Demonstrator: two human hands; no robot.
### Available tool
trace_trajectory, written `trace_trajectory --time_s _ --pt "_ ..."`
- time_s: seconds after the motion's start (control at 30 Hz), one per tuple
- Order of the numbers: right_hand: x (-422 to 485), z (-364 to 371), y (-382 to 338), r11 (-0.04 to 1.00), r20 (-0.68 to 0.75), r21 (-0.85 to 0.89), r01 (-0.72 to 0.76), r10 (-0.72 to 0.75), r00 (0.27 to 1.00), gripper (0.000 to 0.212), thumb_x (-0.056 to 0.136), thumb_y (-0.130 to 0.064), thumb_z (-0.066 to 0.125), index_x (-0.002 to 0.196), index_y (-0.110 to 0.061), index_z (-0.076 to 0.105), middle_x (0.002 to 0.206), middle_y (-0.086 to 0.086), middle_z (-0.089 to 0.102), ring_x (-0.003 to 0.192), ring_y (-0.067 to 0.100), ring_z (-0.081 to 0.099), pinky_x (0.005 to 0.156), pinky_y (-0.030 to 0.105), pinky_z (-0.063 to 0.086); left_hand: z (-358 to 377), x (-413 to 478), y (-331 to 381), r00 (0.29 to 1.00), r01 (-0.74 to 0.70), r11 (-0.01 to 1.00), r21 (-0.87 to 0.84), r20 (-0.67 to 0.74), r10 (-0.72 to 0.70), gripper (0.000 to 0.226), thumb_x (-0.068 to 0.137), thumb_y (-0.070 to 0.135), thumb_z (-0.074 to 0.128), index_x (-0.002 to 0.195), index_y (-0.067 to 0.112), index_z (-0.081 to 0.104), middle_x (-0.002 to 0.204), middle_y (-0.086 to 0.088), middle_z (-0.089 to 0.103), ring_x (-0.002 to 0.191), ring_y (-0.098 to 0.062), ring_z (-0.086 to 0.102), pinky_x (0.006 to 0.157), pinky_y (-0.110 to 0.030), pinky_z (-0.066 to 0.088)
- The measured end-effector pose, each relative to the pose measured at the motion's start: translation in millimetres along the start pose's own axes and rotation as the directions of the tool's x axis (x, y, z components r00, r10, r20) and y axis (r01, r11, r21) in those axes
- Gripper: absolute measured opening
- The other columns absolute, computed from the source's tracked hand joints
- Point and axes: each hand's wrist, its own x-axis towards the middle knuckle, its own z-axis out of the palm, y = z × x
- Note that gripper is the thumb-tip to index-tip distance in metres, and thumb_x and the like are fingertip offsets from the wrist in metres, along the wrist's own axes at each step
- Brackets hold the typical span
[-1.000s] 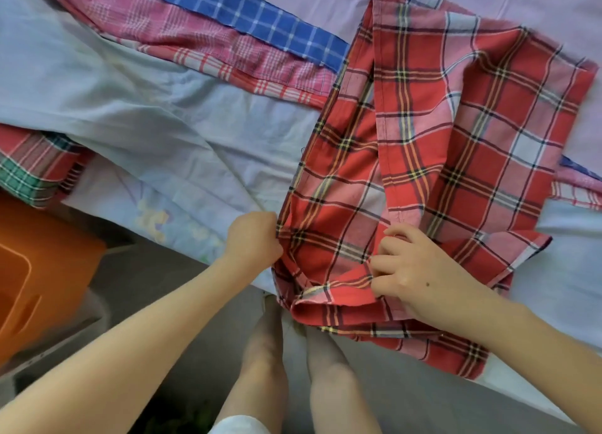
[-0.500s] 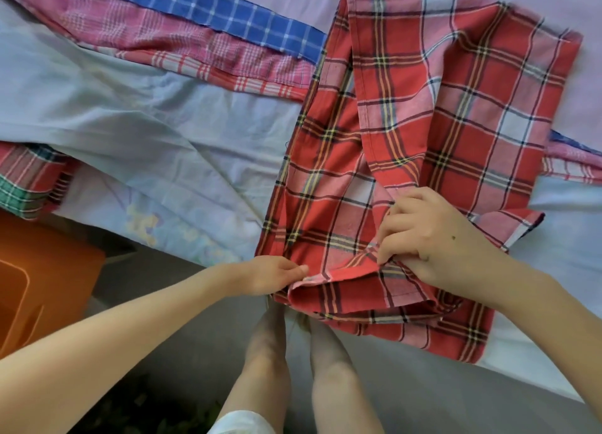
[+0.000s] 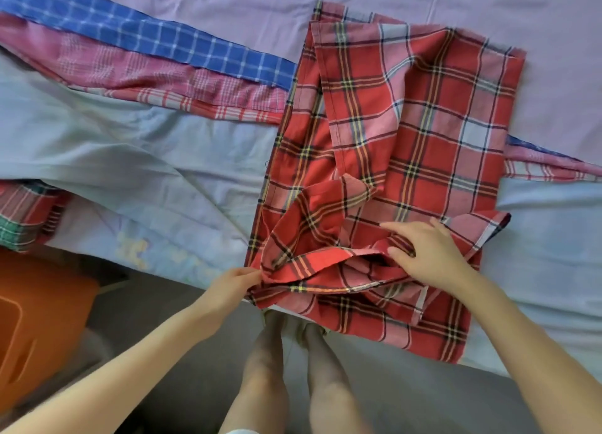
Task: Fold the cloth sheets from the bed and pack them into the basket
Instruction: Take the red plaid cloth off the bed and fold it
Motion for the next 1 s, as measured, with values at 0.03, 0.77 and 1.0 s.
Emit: trace_trajectory --time_s 0.03,0.77,1.0 --pt "-8 6 11 0.999 0.105 -0.039 -0.027 0.031 0.994 0.044 0.088 -0.033 0.052 0.132 -0.033 0.050 0.133 -0.006 0.055 0.129 0.016 0.043 0.116 0.045 0.008 1 -3 -2 1.000 -0.022 1.000 -0.022 -0.010 0.022 0.042 0.074 0.032 0.055 0.094 -0.001 0.070 0.096 -0.013 0.072 0.090 -0.024 0.063 0.096 -0.034 0.041" --pt "-141 -30 -40 0.924 -0.471 -0.057 0.379 -0.360 0.806 0.015 0.060 -0.021 0.055 0.070 -0.017 0.065 0.067 -0.008 0.060 0.063 0.016 0.054 0.062 0.026 0.041 130 -95 62 0.411 -0.748 0.070 0.660 0.378 0.830 0.050 0.067 0.049 0.064 0.108 0.022 0.059 0.108 0.010 0.061 0.104 -0.008 0.050 0.089 -0.027 0.034" --pt "-192 -26 -69 0.880 -0.530 0.217 0.423 -0.258 0.808 0.045 0.064 -0.015 0.070 0.106 -0.024 0.056 0.096 -0.021 0.053 0.092 0.003 0.048 0.091 0.020 0.034 120 -154 59 0.315 -0.799 0.097 0.593 0.277 0.908 0.017 0.066 0.006 0.066 0.070 0.016 0.052 0.064 0.004 0.049 0.060 -0.011 0.043 0.052 -0.021 0.028"
